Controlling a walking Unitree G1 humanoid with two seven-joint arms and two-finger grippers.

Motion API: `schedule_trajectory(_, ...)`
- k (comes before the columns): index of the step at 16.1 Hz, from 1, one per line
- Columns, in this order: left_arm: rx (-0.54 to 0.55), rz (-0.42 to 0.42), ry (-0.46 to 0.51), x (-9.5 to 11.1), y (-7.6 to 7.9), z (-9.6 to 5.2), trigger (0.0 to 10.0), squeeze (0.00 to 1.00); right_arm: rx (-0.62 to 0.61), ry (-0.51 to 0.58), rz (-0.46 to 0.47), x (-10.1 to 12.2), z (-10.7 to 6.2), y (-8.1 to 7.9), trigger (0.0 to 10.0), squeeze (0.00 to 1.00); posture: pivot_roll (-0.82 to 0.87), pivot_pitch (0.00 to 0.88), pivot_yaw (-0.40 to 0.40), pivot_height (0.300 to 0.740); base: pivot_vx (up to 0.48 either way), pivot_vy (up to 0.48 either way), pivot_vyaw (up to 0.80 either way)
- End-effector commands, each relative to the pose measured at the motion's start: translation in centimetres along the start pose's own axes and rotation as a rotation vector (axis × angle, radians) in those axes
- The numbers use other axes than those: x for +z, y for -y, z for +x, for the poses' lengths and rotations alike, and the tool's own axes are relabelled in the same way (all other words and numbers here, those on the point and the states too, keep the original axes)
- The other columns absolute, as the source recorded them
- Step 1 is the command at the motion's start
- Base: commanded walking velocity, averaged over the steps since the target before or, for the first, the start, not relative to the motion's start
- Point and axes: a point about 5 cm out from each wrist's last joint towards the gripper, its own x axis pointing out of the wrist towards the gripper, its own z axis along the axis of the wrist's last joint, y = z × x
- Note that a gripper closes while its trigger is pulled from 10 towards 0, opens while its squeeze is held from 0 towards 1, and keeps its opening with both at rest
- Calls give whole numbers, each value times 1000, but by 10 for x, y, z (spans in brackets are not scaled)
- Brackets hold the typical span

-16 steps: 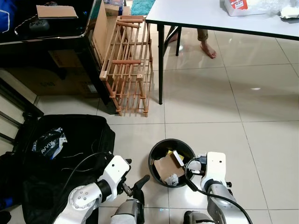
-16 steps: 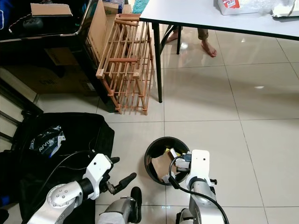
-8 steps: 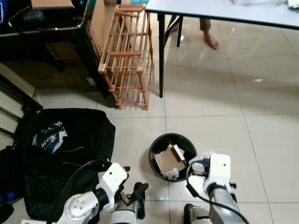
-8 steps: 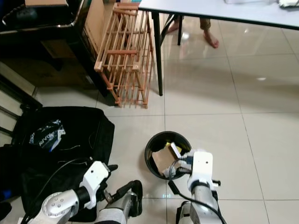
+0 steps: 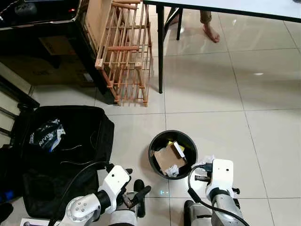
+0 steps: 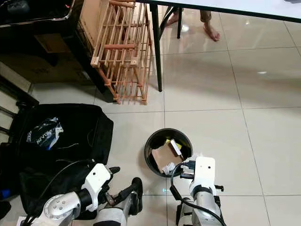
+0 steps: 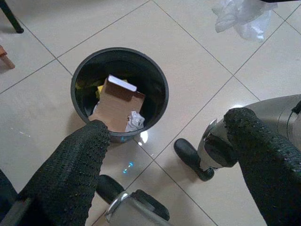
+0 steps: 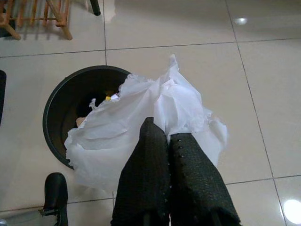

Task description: Picking trash to rubbish bin

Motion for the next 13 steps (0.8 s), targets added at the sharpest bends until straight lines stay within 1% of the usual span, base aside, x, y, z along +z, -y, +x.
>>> schedule_trajectory(1, -2, -6, -26, -5, 3, -3, 10000, 0, 3, -29, -1, -7, -3, -2, 10000, 0, 21, 371, 106, 740, 0, 0, 0)
schedule_trajectory(4, 23, 8, -19, -4, 1, -2, 10000, 0, 8, -27, -4, -7, -3, -3, 10000, 0, 21, 371, 106, 740, 0, 0, 0)
schedule_trajectory(7, 48, 9, -13, -2, -1, 2, 10000, 0, 6, -26, -8, -7, -3, -1, 10000, 0, 14, 370, 100, 709, 0, 0, 0)
schedule_trajectory(13, 52, 13, -21, -3, -2, 1, 10000, 0, 7, -29, -8, -8, -3, -2, 10000, 0, 16, 370, 107, 656, 0, 0, 0)
